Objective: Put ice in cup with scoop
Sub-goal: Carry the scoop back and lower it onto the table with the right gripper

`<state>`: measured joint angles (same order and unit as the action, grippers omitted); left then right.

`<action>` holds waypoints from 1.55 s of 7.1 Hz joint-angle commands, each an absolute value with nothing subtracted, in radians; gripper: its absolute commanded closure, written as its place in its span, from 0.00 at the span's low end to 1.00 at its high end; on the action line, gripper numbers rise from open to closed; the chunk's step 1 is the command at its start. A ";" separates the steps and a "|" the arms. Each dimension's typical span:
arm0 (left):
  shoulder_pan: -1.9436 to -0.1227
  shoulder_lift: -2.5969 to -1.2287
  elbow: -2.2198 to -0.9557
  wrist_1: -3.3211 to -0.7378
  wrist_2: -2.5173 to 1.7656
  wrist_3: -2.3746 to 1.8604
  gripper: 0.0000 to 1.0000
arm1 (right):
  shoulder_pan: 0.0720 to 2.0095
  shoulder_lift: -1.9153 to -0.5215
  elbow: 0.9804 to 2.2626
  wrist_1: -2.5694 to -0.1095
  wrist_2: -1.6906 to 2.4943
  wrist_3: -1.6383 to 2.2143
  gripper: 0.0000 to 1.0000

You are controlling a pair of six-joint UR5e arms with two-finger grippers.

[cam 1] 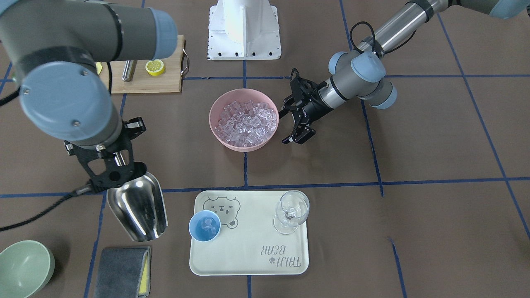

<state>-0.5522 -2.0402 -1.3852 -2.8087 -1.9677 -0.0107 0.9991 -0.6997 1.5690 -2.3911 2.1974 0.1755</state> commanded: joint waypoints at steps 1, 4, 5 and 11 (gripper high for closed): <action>-0.554 -2.040 -1.385 -2.809 -1.967 -0.011 0.00 | 1.020 -0.939 1.847 -2.309 2.266 0.375 1.00; -0.552 -2.040 -1.385 -2.809 -1.967 -0.011 0.00 | 1.020 -1.197 2.106 -2.306 2.261 0.531 1.00; -0.554 -2.040 -1.387 -2.810 -1.967 -0.011 0.00 | 1.008 -1.292 2.156 -2.257 2.261 0.531 1.00; -0.552 -2.040 -1.385 -2.810 -1.967 -0.011 0.00 | 0.698 -1.634 2.099 -1.558 2.155 0.992 1.00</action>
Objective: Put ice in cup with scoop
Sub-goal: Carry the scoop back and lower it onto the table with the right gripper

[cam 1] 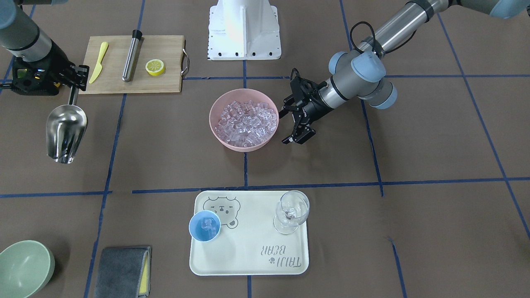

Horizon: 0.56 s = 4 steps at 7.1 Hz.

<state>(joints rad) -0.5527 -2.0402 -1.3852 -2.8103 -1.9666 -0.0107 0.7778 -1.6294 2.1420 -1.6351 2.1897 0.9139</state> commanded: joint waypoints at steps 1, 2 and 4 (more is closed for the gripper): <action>-0.552 -2.040 -1.385 -2.810 -1.967 -0.011 0.00 | 0.681 -1.634 2.044 -1.504 2.155 0.996 1.00; -0.552 -2.040 -1.384 -2.810 -1.967 -0.011 0.00 | 0.672 -1.632 2.014 -1.497 2.155 0.994 1.00; -0.552 -2.040 -1.385 -2.810 -1.967 -0.011 0.00 | 0.649 -1.621 2.000 -1.499 2.154 1.009 1.00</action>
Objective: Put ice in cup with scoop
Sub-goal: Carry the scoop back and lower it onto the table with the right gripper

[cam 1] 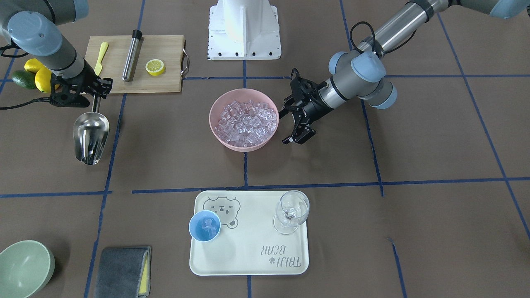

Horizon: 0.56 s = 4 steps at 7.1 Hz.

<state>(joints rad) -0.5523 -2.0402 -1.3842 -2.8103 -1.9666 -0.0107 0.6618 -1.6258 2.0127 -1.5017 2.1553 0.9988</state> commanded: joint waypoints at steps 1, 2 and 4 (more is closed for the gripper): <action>-0.552 -2.040 -1.385 -2.810 -1.967 -0.011 0.00 | 0.647 -1.621 1.996 -1.497 2.154 1.008 1.00; -0.552 -2.040 -1.385 -2.810 -1.967 -0.011 0.00 | 0.646 -1.621 1.993 -1.497 2.154 1.008 1.00; -0.552 -2.040 -1.385 -2.810 -1.967 -0.011 0.00 | 0.640 -1.589 1.970 -1.491 2.155 0.996 1.00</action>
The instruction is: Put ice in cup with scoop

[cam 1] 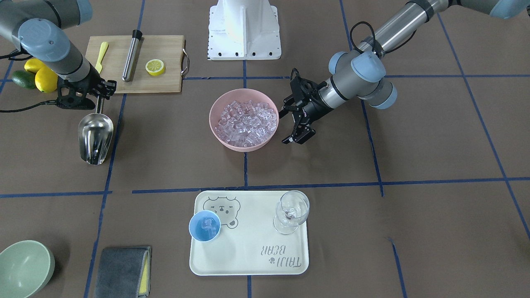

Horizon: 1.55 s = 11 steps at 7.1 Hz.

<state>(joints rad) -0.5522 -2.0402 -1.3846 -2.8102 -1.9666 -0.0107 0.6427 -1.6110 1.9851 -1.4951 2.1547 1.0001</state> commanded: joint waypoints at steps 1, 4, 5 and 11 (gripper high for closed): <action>-0.552 -2.040 -1.384 -2.810 -1.967 -0.009 0.00 | 0.637 -1.589 1.965 -1.491 2.149 1.008 0.34; -0.552 -2.040 -1.384 -2.810 -1.967 -0.009 0.00 | 0.655 -1.586 1.979 -1.491 2.125 1.008 0.00; -0.552 -2.039 -1.385 -2.810 -1.967 -0.009 0.00 | 0.699 -1.588 1.994 -1.493 2.118 1.003 0.00; -0.636 -1.988 -1.410 -2.810 -1.973 -0.009 0.00 | 1.110 -1.588 1.903 -1.505 2.155 0.293 0.00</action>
